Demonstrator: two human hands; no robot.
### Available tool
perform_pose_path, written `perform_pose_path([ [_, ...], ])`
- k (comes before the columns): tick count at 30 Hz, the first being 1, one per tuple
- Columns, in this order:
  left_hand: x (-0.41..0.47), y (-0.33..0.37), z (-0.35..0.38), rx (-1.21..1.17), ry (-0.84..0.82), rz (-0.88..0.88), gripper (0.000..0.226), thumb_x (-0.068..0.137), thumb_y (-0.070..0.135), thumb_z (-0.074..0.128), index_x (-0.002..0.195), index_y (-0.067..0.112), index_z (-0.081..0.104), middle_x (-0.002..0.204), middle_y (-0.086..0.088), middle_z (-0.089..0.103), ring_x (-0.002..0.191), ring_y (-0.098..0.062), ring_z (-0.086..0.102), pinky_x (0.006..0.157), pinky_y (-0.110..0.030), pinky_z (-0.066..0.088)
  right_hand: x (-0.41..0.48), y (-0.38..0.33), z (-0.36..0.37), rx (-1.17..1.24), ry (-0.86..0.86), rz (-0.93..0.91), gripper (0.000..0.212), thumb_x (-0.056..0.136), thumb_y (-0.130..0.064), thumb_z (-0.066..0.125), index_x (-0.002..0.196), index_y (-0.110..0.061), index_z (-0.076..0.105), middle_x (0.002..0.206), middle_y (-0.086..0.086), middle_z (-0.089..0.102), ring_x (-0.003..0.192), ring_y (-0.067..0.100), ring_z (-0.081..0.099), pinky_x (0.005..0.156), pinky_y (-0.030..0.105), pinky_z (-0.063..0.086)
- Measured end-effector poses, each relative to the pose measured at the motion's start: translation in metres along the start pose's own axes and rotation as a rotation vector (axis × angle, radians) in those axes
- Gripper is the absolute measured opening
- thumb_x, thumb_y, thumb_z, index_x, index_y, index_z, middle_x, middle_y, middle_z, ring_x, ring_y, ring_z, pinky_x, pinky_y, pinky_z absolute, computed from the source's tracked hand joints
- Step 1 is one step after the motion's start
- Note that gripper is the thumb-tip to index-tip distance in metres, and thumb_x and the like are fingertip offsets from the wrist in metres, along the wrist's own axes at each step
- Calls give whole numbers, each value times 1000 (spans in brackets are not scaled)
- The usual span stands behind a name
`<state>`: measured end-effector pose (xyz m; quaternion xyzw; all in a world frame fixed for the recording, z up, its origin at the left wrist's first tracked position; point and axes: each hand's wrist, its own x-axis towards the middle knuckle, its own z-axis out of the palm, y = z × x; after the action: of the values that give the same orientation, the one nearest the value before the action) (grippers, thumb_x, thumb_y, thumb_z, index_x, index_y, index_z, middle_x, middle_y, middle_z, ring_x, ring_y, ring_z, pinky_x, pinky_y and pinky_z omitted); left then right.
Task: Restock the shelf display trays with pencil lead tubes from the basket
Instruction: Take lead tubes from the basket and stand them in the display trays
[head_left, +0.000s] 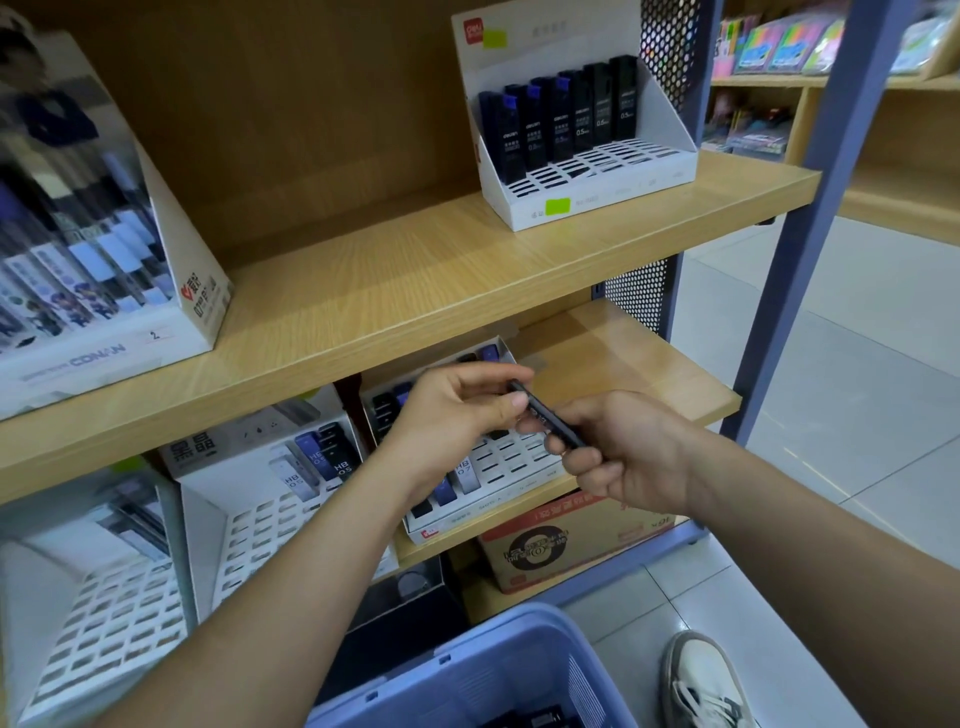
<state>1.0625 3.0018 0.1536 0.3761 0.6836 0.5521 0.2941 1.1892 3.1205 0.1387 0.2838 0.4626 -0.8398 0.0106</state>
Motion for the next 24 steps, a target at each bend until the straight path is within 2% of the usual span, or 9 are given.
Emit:
perform_pose_path([
  [2, -1, 0, 0, -57, 101, -21, 17, 81, 4, 70, 97, 9, 71, 86, -8, 71, 70, -11, 67, 64, -17, 52, -1, 1, 3, 32, -25, -6, 28, 101, -16, 42, 109, 0, 63, 66, 3, 53, 44, 5, 35, 33, 12, 26],
  [5, 0, -1, -4, -82, 206, -63, 17, 78, 9, 74, 94, 7, 69, 79, -8, 71, 64, -9, 64, 61, -17, 53, -1, 2, 2, 32, 7, -56, 29, 102, -22, 47, 112, 1, 63, 70, 6, 62, 50, 7, 48, 41, 14, 39],
  [10, -6, 3, -9, -57, 107, -87, 12, 81, 6, 70, 93, 6, 70, 74, -8, 72, 63, -10, 67, 63, -18, 56, 2, 5, 1, -5, 21, -94, 24, 98, -17, 55, 112, 0, 64, 85, 15, 72, 61, 13, 63, 53, 18, 51],
  [12, -6, 4, -13, 18, 165, -78, 14, 81, 6, 72, 95, 6, 71, 77, -9, 72, 66, -12, 68, 64, -18, 56, 5, 6, -1, -56, 103, -105, 26, 96, -18, 59, 118, -5, 61, 95, 15, 74, 71, 16, 68, 57, 23, 53],
  [15, 1, 1, -24, 279, 356, -60, 7, 82, 19, 73, 88, 22, 71, 84, 3, 70, 74, -6, 67, 69, -10, 51, 12, 15, -7, -541, 370, -147, 25, 97, -18, 57, 121, -12, 58, 95, 10, 68, 77, 22, 61, 64, 28, 49],
  [17, 4, -1, -29, 471, 388, -41, 4, 86, 26, 70, 85, 29, 67, 81, 18, 63, 73, 5, 58, 62, 0, 41, 16, 23, -10, -826, 433, -190, 30, 98, -17, 53, 128, -16, 54, 92, 6, 59, 72, 22, 56, 62, 29, 47],
  [18, 6, -3, -31, 518, 386, -33, 3, 87, 27, 68, 87, 29, 65, 80, 22, 60, 73, 8, 55, 60, 0, 38, 17, 27, -11, -904, 424, -206, 36, 98, -16, 52, 134, -18, 50, 99, 5, 57, 74, 22, 58, 63, 29, 47],
  [21, 5, -6, -33, 582, 402, 14, 10, 92, 29, 61, 99, 22, 64, 83, 19, 59, 79, -1, 55, 71, -11, 39, 23, 35, -10, -1093, 362, -207, 51, 98, -14, 50, 147, -22, 37, 140, 13, 45, 97, 24, 61, 76, 28, 48],
  [24, -1, -10, -37, 602, 395, 64, 14, 97, 26, 53, 106, 20, 61, 88, 10, 59, 87, -13, 56, 79, -23, 39, 28, 41, -6, -1294, 379, -204, 54, 96, -16, 51, 147, -24, 36, 144, 14, 40, 116, 30, 53, 95, 32, 45],
])
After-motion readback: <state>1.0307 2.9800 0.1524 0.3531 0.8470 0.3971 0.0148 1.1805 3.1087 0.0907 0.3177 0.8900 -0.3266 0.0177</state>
